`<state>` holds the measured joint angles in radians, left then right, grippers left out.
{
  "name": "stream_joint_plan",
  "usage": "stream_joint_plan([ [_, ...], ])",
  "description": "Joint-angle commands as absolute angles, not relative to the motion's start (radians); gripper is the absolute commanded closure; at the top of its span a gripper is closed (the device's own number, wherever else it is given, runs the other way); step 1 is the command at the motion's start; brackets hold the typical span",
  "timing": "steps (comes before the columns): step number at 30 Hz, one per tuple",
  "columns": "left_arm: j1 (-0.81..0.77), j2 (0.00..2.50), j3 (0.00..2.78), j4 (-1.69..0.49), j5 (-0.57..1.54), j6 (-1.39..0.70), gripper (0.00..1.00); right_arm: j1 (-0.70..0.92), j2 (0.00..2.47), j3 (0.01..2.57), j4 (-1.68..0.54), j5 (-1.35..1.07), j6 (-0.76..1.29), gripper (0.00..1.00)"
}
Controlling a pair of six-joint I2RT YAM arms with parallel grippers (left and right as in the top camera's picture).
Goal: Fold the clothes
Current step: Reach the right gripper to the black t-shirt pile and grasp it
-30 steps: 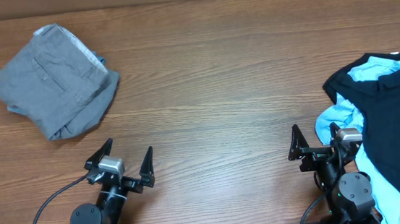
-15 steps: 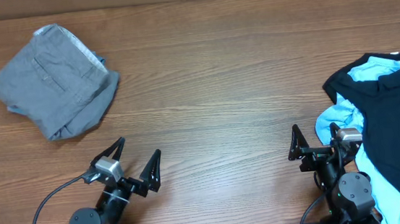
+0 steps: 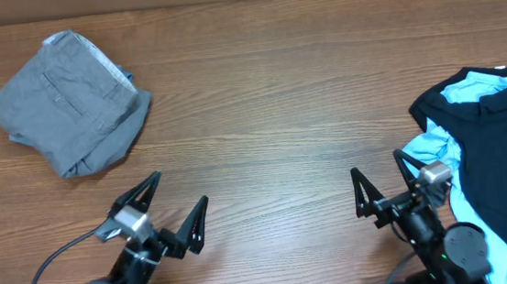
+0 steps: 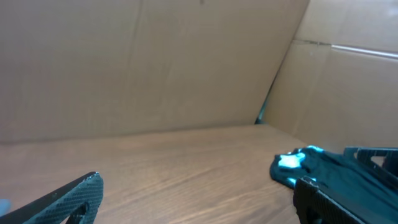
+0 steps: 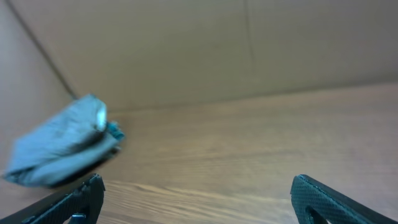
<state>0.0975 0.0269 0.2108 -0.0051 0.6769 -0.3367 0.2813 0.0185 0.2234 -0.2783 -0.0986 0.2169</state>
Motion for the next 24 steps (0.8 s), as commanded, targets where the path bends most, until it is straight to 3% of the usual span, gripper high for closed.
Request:
stream_joint_plan([
  [1, 0.091, 0.104, 0.364, -0.105, 0.667, -0.313, 0.00, 0.279, 0.059, 0.384, -0.324, -0.151, 0.210, 0.00],
  [6, 0.091, 0.377, 0.594, -0.318, 0.654, -0.246, 0.00, 0.279, 0.279, 0.622, -0.535, -0.139, 0.208, 0.00],
  [16, 0.091, 1.010, 1.175, -0.830, 0.647, -0.114, 0.00, 0.279, 0.952, 1.216, -1.055, -0.058, 0.210, 0.00],
  [24, 0.091, 1.218, 1.311, -0.974, 0.651, -0.081, 0.00, 0.241, 1.265, 1.385, -1.102, -0.077, 0.290, 0.00],
])
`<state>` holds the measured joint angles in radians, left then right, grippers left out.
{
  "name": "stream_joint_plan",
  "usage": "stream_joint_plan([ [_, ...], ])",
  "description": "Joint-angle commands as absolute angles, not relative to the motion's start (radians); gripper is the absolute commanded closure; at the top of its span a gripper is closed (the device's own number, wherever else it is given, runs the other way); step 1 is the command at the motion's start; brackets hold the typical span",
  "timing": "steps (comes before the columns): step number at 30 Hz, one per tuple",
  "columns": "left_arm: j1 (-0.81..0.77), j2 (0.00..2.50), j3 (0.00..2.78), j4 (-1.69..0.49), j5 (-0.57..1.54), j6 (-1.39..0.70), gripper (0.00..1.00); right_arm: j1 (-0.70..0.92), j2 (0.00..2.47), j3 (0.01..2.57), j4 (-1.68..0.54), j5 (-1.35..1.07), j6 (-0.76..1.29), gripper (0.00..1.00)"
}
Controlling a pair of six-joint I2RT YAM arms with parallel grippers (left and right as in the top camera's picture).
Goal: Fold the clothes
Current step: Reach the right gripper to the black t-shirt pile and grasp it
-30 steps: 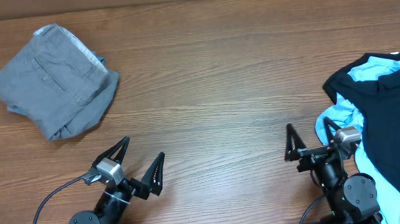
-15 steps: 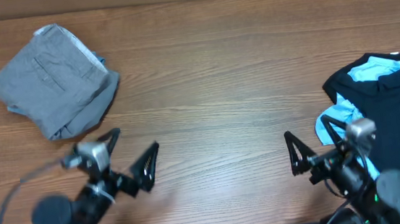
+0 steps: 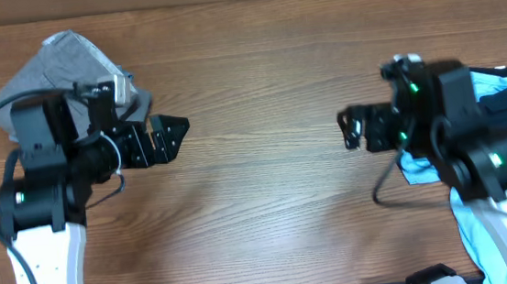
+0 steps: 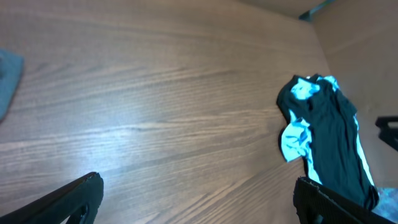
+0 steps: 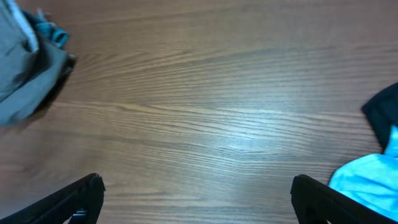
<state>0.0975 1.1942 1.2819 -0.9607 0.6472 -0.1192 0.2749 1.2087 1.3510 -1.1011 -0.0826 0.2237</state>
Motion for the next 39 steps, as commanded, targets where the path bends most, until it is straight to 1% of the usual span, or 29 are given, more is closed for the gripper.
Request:
stream_joint_plan([
  [1, 0.091, 1.225, 1.311, -0.978, 0.651, -0.076, 0.00, 0.207, 1.302, 1.385, -1.098, -0.072, 0.324, 0.00],
  [4, 0.091, 1.229, 1.311, -0.984, 0.651, -0.058, 0.00, 0.086, 1.408, 1.385, -1.090, -0.075, 0.377, 0.00],
  [6, 0.091, 1.228, 1.311, -0.988, 0.651, -0.047, 0.00, 0.014, 1.470, 1.385, -1.073, -0.091, 0.378, 0.03],
  [7, 0.091, 1.228, 1.311, -0.993, 0.651, -0.047, 0.00, -0.017, 1.497, 1.385, -1.061, -0.089, 0.373, 0.05],
  [10, 0.091, 1.228, 1.311, -1.019, 0.650, -0.047, 0.00, -0.112, 1.582, 1.385, -0.984, -0.064, 0.369, 0.19],
  [12, 0.091, 1.229, 1.311, -1.032, 0.646, -0.038, 0.00, -0.167, 1.630, 1.385, -0.932, -0.063, 0.373, 0.26],
  [15, 0.091, 1.228, 1.311, -1.037, 0.643, -0.021, 0.00, -0.241, 1.707, 1.385, -0.875, -0.062, 0.380, 0.32],
  [22, 0.091, 1.229, 1.311, -1.036, 0.602, -0.022, 0.00, -0.334, 1.870, 1.385, -0.826, -0.061, 0.394, 0.32],
  [32, 0.091, 1.229, 1.311, -1.035, 0.591, -0.021, 0.00, -0.341, 1.981, 1.381, -0.739, -0.057, 0.394, 0.32],
  [34, 0.091, 1.229, 1.311, -1.036, 0.591, -0.021, 0.00, -0.341, 1.989, 1.382, -0.723, -0.053, 0.394, 0.35],
  [35, 0.091, 1.229, 1.311, -1.036, 0.591, -0.021, 0.00, -0.341, 1.994, 1.381, -0.719, -0.052, 0.394, 0.37],
  [36, 0.091, 1.229, 1.311, -1.036, 0.591, -0.021, 0.00, -0.341, 2.000, 1.381, -0.719, -0.041, 0.394, 0.43],
  [38, 0.091, 1.229, 1.311, -1.036, 0.591, -0.022, 0.00, -0.341, 2.005, 1.381, -0.727, -0.020, 0.394, 0.75],
  [39, 0.091, 1.229, 1.311, -1.036, 0.591, -0.021, 0.00, -0.341, 2.005, 1.382, -0.730, -0.008, 0.393, 0.86],
])
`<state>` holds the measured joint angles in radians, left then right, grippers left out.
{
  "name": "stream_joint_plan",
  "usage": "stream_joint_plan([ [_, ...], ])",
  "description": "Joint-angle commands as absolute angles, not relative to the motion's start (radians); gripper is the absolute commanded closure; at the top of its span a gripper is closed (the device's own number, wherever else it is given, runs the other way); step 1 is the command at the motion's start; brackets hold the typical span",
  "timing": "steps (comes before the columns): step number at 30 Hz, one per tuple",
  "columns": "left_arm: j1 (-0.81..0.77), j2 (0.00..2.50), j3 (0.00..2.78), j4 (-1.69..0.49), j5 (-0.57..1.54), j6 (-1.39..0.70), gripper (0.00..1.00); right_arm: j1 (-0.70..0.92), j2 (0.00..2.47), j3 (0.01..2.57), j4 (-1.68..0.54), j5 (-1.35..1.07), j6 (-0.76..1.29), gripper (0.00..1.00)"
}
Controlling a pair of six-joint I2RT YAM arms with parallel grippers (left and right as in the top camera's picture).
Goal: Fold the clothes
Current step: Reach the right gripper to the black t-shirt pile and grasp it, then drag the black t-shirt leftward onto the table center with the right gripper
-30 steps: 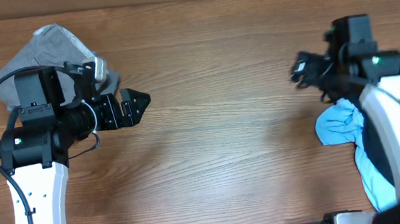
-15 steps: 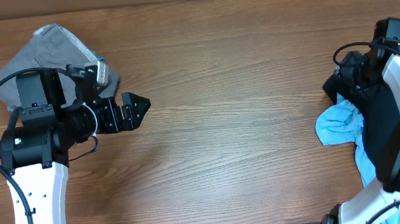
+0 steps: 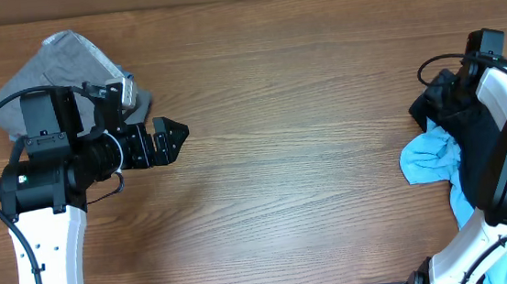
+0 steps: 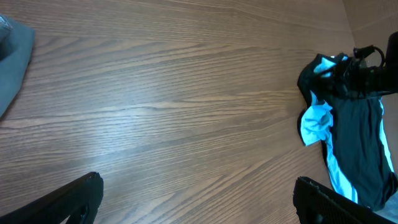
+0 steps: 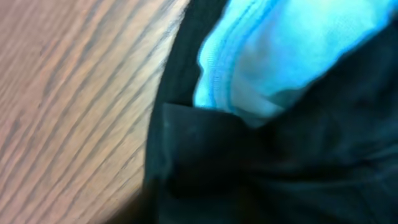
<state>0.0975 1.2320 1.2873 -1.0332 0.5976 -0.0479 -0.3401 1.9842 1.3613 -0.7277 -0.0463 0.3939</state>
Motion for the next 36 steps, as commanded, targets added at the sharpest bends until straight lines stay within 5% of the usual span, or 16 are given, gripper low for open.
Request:
stream_joint_plan([
  [1, 0.091, 1.229, 1.311, -1.036, 0.591, -0.022, 0.00, -0.342, 2.001, 1.383, -0.735, -0.008, 0.393, 0.92],
  [22, 0.091, 1.228, 1.354, -1.047, 0.540, -0.030, 0.00, -0.354, 1.572, 1.404, -0.773, -0.011, 0.384, 0.96],
  [26, 0.091, 1.227, 1.462, -1.105, 0.530, -0.023, 0.00, -0.319, 1.459, 1.444, -0.769, -0.239, 0.284, 0.96],
  [31, 0.091, 1.227, 1.663, -1.212, 0.388, -0.022, 0.00, -0.123, 1.328, 1.489, -0.836, -0.438, 0.257, 0.96],
  [36, 0.091, 1.227, 1.836, -1.307, 0.258, -0.022, 0.00, 0.286, 1.275, 1.489, -0.933, -0.440, 0.257, 0.96],
])
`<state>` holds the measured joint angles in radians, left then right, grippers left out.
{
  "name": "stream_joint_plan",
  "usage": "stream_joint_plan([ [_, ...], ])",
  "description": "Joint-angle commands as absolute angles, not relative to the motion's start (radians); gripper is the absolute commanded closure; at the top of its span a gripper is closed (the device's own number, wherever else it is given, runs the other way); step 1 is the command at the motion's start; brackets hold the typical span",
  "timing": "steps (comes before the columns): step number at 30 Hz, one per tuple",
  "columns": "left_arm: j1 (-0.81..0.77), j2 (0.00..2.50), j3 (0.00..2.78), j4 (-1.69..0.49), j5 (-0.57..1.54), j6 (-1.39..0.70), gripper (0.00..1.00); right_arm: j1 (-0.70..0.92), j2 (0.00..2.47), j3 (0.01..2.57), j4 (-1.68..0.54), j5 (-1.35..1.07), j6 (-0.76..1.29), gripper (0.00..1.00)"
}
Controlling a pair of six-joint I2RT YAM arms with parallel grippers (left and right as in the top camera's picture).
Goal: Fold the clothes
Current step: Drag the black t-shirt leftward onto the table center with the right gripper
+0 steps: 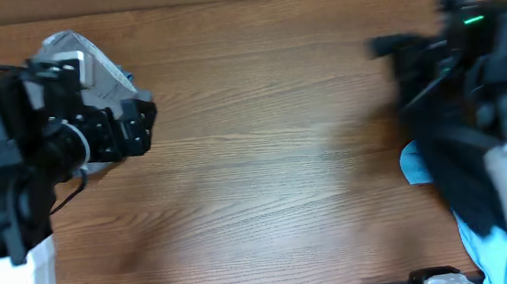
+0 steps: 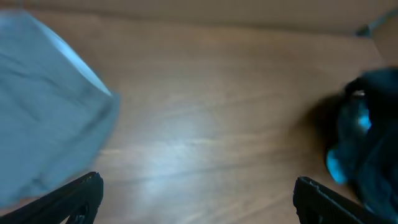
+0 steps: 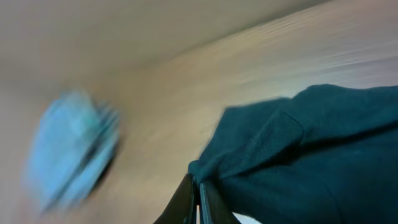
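A dark garment with light-blue lining hangs blurred at the right of the table, a blue fold showing at its left edge. My right gripper is shut on an edge of that dark cloth. A folded grey garment lies at the far left, also seen in the left wrist view. My left gripper is open and empty, held above the table just right of the grey garment; its fingers show in the bottom corners.
The wooden table stretches between the two arms. A cardboard wall runs along the far edge. The left arm's black body sits over the near side of the grey garment.
My right gripper was low on the dark garment at the right edge; now it is shut on the cloth, which hangs lifted and further left. The left arm has shifted left toward the grey garment.
Both grippers rested open at the front edge. Then both arms stood raised over the table, open. Then the right gripper was down on the dark-and-blue garment at the right. Now it holds that garment up, and the left stays open.
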<state>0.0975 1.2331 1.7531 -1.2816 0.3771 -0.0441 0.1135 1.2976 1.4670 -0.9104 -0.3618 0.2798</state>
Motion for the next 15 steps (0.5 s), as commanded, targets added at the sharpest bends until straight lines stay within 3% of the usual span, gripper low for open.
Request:
stream_joint_plan([
  [1, 0.091, 1.227, 1.858, -1.316, 0.244, -0.022, 0.00, 0.390, 1.276, 1.489, -0.948, -0.426, 0.257, 0.91],
  [2, 0.091, 1.227, 1.876, -1.325, 0.232, -0.022, 0.00, 0.473, 1.279, 1.489, -0.957, -0.395, 0.257, 0.80],
  [3, 0.091, 1.227, 1.896, -1.334, 0.222, -0.022, 0.00, 0.577, 1.279, 1.489, -0.965, -0.327, 0.258, 0.57],
  [4, 0.091, 1.227, 1.903, -1.337, 0.220, -0.022, 0.00, 0.632, 1.279, 1.489, -0.966, -0.274, 0.260, 0.44],
  [6, 0.091, 1.227, 1.915, -1.343, 0.222, -0.022, 0.00, 0.732, 1.276, 1.489, -0.968, -0.146, 0.269, 0.29],
  [9, 0.091, 1.229, 1.915, -1.358, 0.237, -0.022, 0.00, 0.794, 1.251, 1.489, -0.969, 0.026, 0.288, 0.24],
  [15, 0.076, 1.264, 1.905, -1.382, 0.368, 0.035, 0.00, 0.749, 1.178, 1.513, -0.968, 0.221, 0.382, 0.23],
])
